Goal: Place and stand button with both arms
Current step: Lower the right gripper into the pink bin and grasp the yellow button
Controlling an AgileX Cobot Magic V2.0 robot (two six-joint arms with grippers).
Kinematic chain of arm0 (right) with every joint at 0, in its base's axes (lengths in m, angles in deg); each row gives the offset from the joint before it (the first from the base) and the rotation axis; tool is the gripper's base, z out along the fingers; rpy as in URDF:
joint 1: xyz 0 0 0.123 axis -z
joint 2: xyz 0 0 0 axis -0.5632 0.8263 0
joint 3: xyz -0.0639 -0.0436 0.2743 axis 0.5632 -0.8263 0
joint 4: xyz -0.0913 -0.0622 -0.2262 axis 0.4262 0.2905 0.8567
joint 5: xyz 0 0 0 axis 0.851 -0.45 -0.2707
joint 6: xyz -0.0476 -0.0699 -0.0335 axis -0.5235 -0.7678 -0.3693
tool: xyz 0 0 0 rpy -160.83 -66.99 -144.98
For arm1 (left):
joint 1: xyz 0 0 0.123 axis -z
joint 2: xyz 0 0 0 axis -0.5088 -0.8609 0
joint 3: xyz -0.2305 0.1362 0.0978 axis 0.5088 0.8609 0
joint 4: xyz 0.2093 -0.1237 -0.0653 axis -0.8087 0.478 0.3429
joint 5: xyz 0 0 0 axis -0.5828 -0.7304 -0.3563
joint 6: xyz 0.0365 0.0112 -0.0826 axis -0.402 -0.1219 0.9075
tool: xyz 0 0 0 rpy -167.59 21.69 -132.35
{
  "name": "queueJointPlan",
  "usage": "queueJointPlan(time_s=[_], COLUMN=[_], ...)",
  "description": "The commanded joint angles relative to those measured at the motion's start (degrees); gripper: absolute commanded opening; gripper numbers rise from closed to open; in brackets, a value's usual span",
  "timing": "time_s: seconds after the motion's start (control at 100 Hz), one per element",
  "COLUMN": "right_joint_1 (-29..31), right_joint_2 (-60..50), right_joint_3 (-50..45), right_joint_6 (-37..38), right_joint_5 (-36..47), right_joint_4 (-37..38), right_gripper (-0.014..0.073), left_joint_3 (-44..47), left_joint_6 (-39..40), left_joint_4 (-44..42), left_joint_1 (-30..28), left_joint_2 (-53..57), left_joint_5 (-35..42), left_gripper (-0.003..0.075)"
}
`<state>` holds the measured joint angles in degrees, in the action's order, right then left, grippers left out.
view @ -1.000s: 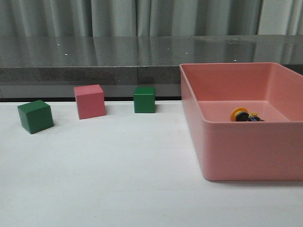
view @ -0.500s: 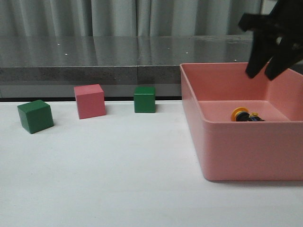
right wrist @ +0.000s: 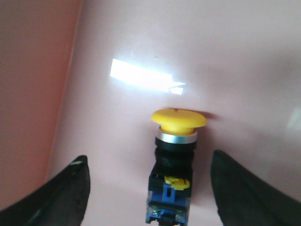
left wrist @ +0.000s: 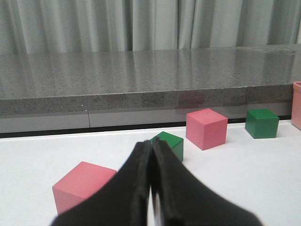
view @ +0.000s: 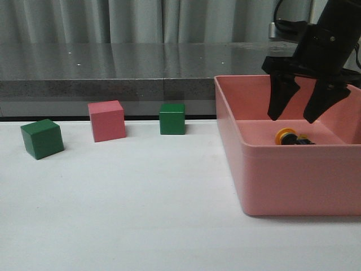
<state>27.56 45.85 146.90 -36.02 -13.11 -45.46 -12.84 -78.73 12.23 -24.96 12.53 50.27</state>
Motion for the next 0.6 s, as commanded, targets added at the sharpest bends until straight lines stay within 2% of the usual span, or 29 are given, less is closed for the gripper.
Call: queueJointPlan(time_s=[0.0,0.33,0.59], right_joint_1=[0.0,-0.1,-0.2], right_joint_2=[-2.5,1.4,2.2], right_joint_3=[1.5,1.4,1.4], right_joint_6=[-0.1,0.4,0.4], right_joint_5=[1.2,-1.1,-2.7], right_joint_4=[1.3,2.6,2.6], right_gripper=[0.0534,0.0514,0.029], left_joint_3=[2.6,2.6,2.6], left_joint_6=[0.3,0.3,0.3], left_joint_4=[0.0,0.0,0.0], left_joint_1=[0.5,0.5,0.5], left_joint_2=[1.7,1.7,1.7], left_joint_5=[5.1,5.1,5.1], left_gripper=[-0.002,-0.002,-0.002])
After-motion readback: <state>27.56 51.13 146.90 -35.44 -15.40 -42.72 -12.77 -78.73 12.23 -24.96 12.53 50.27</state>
